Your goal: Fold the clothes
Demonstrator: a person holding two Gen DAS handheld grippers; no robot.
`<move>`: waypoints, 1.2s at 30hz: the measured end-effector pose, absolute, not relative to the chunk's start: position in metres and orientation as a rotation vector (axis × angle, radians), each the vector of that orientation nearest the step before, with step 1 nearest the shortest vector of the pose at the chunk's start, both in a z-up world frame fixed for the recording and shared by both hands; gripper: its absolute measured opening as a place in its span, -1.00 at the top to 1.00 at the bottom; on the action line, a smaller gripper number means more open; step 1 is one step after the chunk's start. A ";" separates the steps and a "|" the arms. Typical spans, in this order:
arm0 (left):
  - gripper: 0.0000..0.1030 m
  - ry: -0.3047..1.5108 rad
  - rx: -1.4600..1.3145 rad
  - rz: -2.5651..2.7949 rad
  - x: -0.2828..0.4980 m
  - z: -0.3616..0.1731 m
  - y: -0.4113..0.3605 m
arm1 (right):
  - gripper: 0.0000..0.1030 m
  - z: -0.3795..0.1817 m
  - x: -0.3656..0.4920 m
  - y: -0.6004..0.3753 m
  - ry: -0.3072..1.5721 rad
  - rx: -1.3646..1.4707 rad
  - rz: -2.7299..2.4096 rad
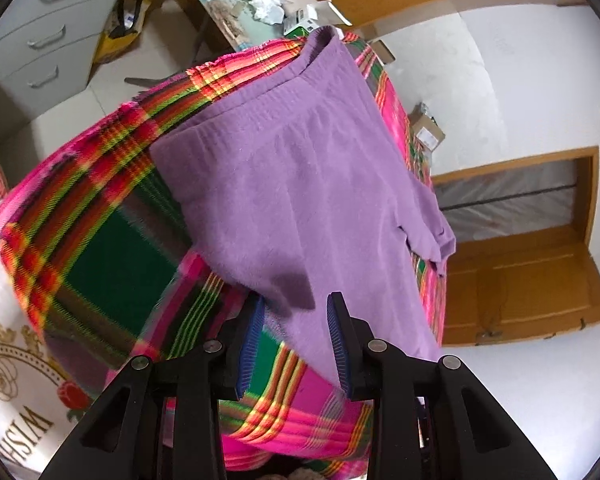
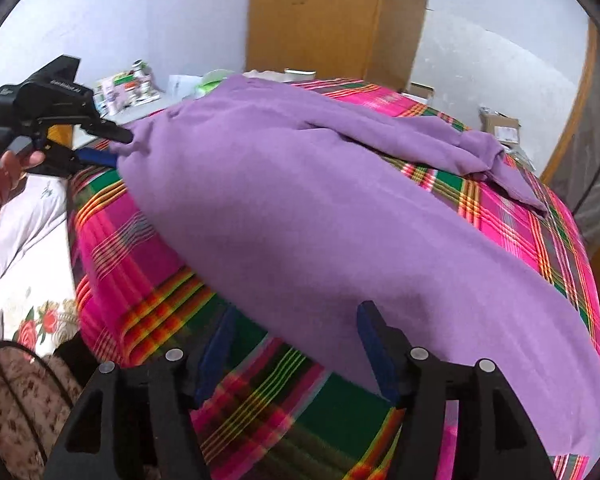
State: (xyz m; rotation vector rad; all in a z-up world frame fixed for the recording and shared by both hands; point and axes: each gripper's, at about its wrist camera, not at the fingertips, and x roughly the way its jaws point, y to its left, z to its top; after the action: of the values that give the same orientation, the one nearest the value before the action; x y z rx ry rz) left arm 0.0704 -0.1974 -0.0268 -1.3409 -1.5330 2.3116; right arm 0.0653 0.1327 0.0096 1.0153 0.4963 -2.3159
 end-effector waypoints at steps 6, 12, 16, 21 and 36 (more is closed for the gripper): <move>0.36 -1.704 -1.272 2.243 0.059 -0.035 -0.203 | 0.26 0.010 0.061 0.129 0.469 0.982 -2.339; 0.72 -1.724 -1.261 2.267 0.052 -0.036 -0.199 | 0.95 0.016 0.063 0.122 0.458 0.927 -2.337; 0.81 -1.738 -1.256 2.269 0.053 -0.039 -0.201 | 0.94 0.021 0.065 0.124 0.444 0.917 -2.323; 0.80 -1.741 -1.283 2.251 0.056 -0.042 -0.197 | 0.47 0.015 0.068 0.121 0.484 0.943 -2.287; 0.35 -1.738 -1.300 2.221 0.041 -0.035 -0.186 | 0.11 0.005 0.059 0.119 0.436 0.935 -2.265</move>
State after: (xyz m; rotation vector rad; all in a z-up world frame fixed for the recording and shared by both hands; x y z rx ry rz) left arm 0.0406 -0.1856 -0.0349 -1.3003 -1.7375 2.2213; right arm 0.0588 0.1191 0.0048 0.9347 0.4361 -2.2652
